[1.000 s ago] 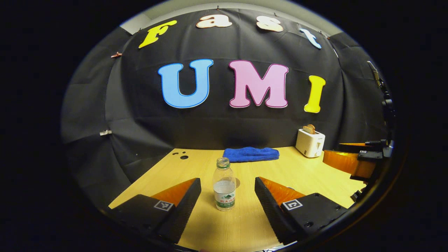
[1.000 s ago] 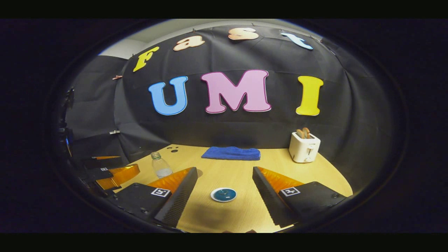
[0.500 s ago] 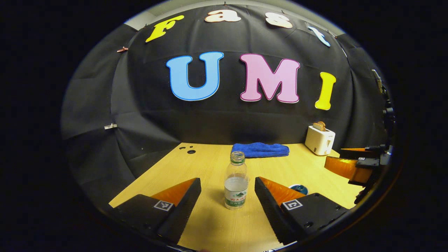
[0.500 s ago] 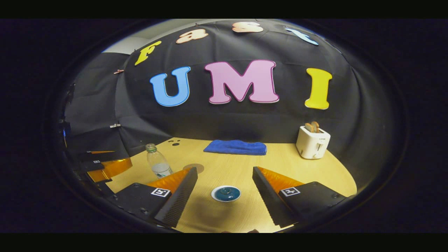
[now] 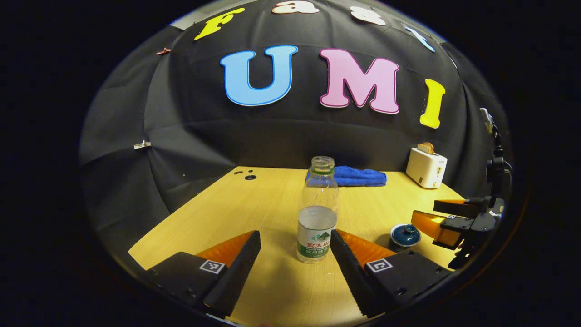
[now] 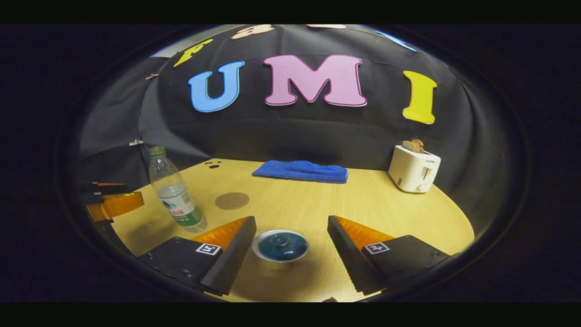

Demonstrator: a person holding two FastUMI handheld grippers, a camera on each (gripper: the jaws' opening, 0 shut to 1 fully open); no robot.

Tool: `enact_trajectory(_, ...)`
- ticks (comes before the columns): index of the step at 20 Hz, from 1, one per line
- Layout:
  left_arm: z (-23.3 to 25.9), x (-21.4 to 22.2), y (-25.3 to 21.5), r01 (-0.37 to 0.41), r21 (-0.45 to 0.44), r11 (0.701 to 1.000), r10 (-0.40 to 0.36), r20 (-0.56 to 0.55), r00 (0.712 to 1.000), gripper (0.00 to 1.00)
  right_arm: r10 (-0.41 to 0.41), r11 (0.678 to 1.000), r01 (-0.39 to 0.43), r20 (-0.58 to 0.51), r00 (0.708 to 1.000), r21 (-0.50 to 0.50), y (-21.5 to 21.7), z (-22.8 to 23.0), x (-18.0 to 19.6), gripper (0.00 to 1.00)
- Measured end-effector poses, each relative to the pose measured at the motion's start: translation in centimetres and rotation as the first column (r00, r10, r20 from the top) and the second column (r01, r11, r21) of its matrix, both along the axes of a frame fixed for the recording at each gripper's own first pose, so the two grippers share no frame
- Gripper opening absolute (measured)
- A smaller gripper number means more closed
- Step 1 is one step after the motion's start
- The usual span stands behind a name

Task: Open the teacup lid with one hand, grasp the water bottle and pour water into the teacup with the other hand; after pouring, place the water bottle on the coaster and then close the teacup lid.

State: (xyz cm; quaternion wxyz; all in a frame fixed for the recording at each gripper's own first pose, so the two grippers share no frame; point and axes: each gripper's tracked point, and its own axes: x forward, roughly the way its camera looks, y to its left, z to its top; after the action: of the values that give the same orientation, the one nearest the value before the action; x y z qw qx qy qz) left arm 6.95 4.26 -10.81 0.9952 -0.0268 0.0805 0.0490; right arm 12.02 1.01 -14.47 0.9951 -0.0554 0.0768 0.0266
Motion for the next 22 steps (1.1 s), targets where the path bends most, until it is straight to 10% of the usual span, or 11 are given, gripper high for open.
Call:
enact_trajectory(17, -4.6, 2.0, 2.5, -0.047, -0.090, 0.995, 0.043, -0.041, 0.998, 0.93, 0.031, 0.998, -0.030, 0.014, 0.999, -0.060, 1.1, -2.9, 2.0, 0.63)
enact_trajectory(22, -4.6, 2.1, 2.9, -0.053, -0.080, 0.995, 0.050, -0.034, 0.998, 0.92, 0.047, 0.995, -0.046, 0.011, 0.999, -0.087, 1.8, -2.9, 2.1, 0.34)
